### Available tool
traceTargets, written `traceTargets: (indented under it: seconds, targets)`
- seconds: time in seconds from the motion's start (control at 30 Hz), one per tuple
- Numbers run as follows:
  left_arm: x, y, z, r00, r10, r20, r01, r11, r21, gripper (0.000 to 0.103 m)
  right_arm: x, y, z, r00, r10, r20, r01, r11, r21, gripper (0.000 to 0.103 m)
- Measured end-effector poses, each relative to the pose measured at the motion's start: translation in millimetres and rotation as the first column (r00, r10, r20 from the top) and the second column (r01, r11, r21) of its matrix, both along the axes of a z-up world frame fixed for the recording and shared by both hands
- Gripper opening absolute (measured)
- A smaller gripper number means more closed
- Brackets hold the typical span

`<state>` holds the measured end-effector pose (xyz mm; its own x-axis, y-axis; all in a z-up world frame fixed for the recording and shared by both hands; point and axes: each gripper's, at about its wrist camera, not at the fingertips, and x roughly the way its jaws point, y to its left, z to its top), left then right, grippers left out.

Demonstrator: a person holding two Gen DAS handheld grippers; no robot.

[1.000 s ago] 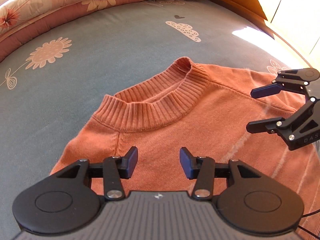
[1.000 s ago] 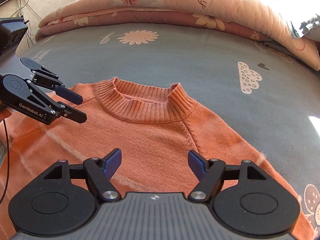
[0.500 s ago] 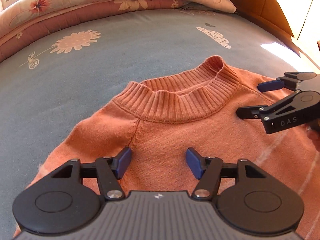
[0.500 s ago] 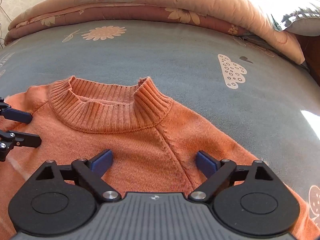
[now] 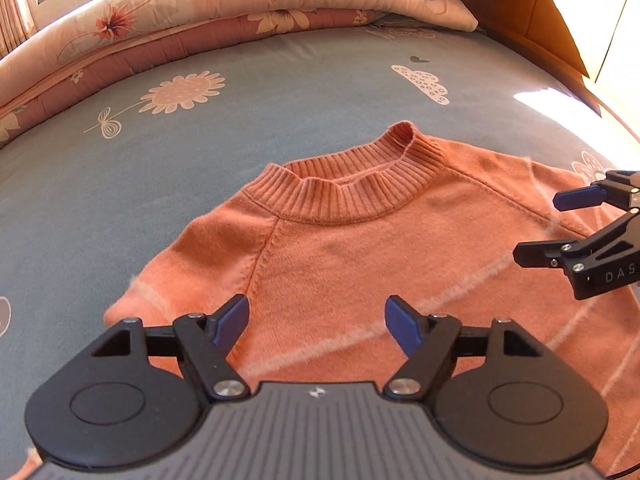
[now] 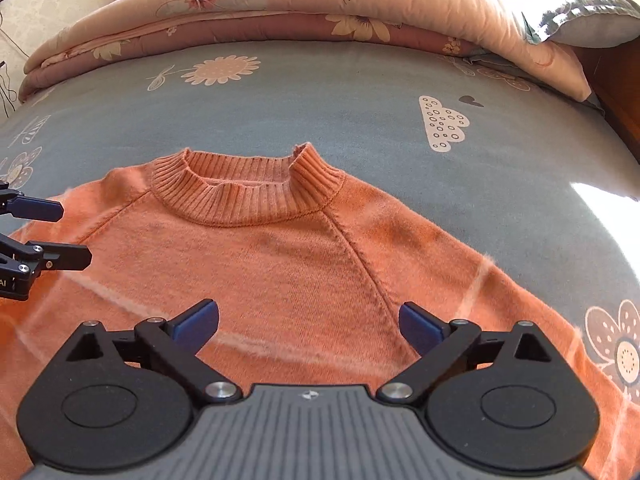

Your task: Fold clothes

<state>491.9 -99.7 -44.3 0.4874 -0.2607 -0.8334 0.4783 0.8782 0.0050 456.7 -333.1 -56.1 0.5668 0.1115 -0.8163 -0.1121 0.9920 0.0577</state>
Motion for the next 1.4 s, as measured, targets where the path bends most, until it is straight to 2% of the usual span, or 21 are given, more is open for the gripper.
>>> traceTargets:
  seconds: [0.1,0.23,0.3,0.37,0.43,0.47,0.6,0.83,0.93,1.03,1.07,1.27,1.33,1.4]
  targets:
    - [-37,4,-11,0.997,0.037,-0.061,-0.036,0.999,0.014,0.076,-33,21,-6,0.999,0.013,-0.033,-0.014,0.999,-0.035,0.101]
    - [-74,6,-41,0.998,0.062,-0.031,-0.061,0.997,0.041,0.076,-60,50,-33,0.999,0.037,-0.013,-0.039,0.989,-0.142,0.103]
    - [-79,10,-51,0.994,0.103,-0.027,-0.103,0.994,0.027,0.076,-65,50,-42,1.0,0.011,0.01,-0.009,0.992,-0.126,0.103]
    - [-84,17,-58,0.986,0.167,-0.022,-0.167,0.986,-0.005,0.096,-69,48,-50,0.999,-0.02,0.037,0.024,0.995,-0.098,0.103]
    - [-90,25,-63,0.978,0.206,-0.011,-0.207,0.978,-0.042,0.102,-77,43,-50,0.999,-0.019,0.045,0.023,0.996,-0.089,0.103]
    - [-94,29,-64,0.977,0.214,-0.003,-0.214,0.975,-0.06,0.102,-82,41,-49,0.999,-0.016,0.048,0.02,0.996,-0.086,0.103]
    - [-116,34,-64,0.983,0.182,0.031,-0.181,0.983,-0.04,0.102,-99,31,-47,0.998,-0.005,0.06,0.01,0.997,-0.075,0.103]
    - [-159,48,-58,0.983,0.181,0.009,-0.181,0.984,0.0,0.102,-192,-13,-49,0.99,-0.142,-0.017,0.141,0.989,-0.048,0.103]
    - [-177,54,-56,0.984,0.181,0.0,-0.181,0.983,0.017,0.102,-220,-24,-51,0.987,-0.154,-0.049,0.152,0.987,-0.048,0.103]
    - [-173,49,-47,0.983,0.184,-0.019,-0.183,0.983,0.028,0.102,-219,-24,-45,0.986,-0.15,-0.068,0.145,0.987,-0.072,0.103]
    - [-171,47,-44,0.983,0.184,-0.023,-0.183,0.983,0.031,0.102,-214,-25,-41,0.987,-0.153,-0.047,0.149,0.985,-0.081,0.103]
    - [-134,3,-29,0.99,0.106,0.093,-0.103,0.994,-0.038,0.102,-140,-30,-20,0.976,-0.179,0.122,0.182,0.983,-0.015,0.103]
    - [-119,-12,-35,0.99,0.076,0.121,-0.073,0.997,-0.03,0.102,-115,-30,-27,0.975,-0.181,0.13,0.185,0.982,-0.024,0.103]
    - [-107,-20,-44,0.991,0.071,0.112,-0.072,0.997,-0.001,0.102,-98,-33,-36,0.976,-0.183,0.12,0.189,0.981,-0.037,0.103]
